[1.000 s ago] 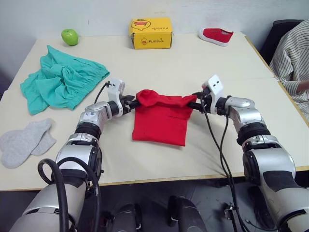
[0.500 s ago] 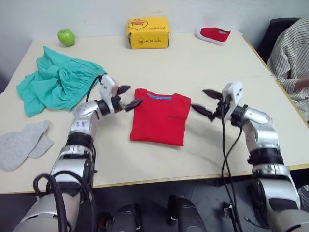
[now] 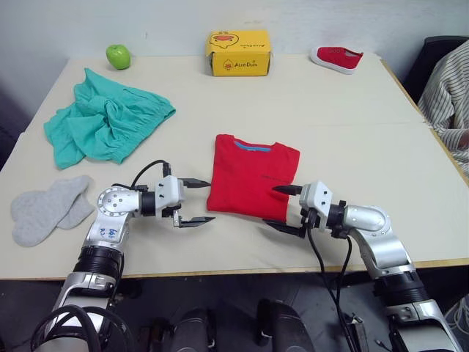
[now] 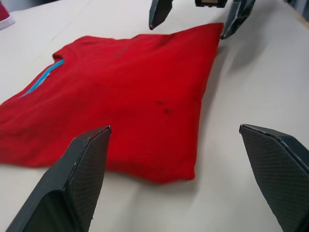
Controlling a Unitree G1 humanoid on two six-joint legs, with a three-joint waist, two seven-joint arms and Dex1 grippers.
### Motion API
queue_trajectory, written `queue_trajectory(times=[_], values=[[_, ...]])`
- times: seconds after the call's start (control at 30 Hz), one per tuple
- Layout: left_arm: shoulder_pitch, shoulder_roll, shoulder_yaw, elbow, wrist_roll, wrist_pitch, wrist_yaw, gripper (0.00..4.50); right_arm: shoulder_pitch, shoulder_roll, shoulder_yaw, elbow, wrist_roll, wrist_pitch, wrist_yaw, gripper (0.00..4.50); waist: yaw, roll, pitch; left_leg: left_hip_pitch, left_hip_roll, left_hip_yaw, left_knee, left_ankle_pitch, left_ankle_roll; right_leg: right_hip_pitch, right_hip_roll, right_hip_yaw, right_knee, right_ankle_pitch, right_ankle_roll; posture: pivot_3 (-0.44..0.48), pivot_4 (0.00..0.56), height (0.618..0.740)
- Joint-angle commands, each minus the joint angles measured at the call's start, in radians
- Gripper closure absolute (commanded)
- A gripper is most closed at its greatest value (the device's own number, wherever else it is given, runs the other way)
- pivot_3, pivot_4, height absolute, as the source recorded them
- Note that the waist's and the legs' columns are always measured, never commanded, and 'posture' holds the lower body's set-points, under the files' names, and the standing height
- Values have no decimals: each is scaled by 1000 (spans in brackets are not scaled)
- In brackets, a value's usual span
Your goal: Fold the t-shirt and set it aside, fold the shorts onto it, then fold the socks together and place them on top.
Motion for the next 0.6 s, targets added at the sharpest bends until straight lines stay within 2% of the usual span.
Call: queue_trajectory(times=[0.03,0.1,0.17,0.2,0.3,0.4,0.57,0.6], values=[[-25,-41,-42,23,77,-52,97,29,-16,28,22,42,-56,-91,-58,0,3,0,0,0,0,0,0,0,0,0,0,0,0,0,0,0,150,740],[-41,-60,-68,55,110,-67,121,29,-36,30,44,83,-98,-142,-70,0,4,0,0,0,0,0,0,0,0,0,0,0,0,0,0,0,150,740],[-58,-61,-104,95,158,-102,137,0,-48,24,67,117,-119,-185,-57,368,4,0,0,0,0,1,0,0,0,0,0,0,0,0,0,0,150,740],[-68,-59,-120,118,182,-129,149,440,-54,23,74,135,-130,-205,-58,622,4,0,0,0,0,2,0,0,0,0,0,0,0,0,0,0,150,740],[-99,-66,-135,180,220,-172,208,1294,-73,21,92,189,-161,-278,-62,1650,4,-1,-1,10,0,3,-2,0,0,12,0,-2,-3,0,0,0,150,740],[-107,-62,-143,198,221,-200,217,2239,-92,18,97,234,-179,-341,-71,2672,3,-1,-1,14,0,-1,-2,0,1,14,0,0,-3,0,0,0,150,740],[-30,36,-176,66,238,-258,159,3892,-123,-30,138,316,-259,-553,-58,4483,-11,-1,-1,14,1,-1,-2,0,1,14,0,0,-2,0,0,0,150,740],[-4,51,-173,22,225,-253,155,4216,-126,-36,142,329,-262,-587,-62,4500,-13,-1,-1,14,1,-1,-3,-1,1,14,0,0,-2,0,0,0,150,740]])
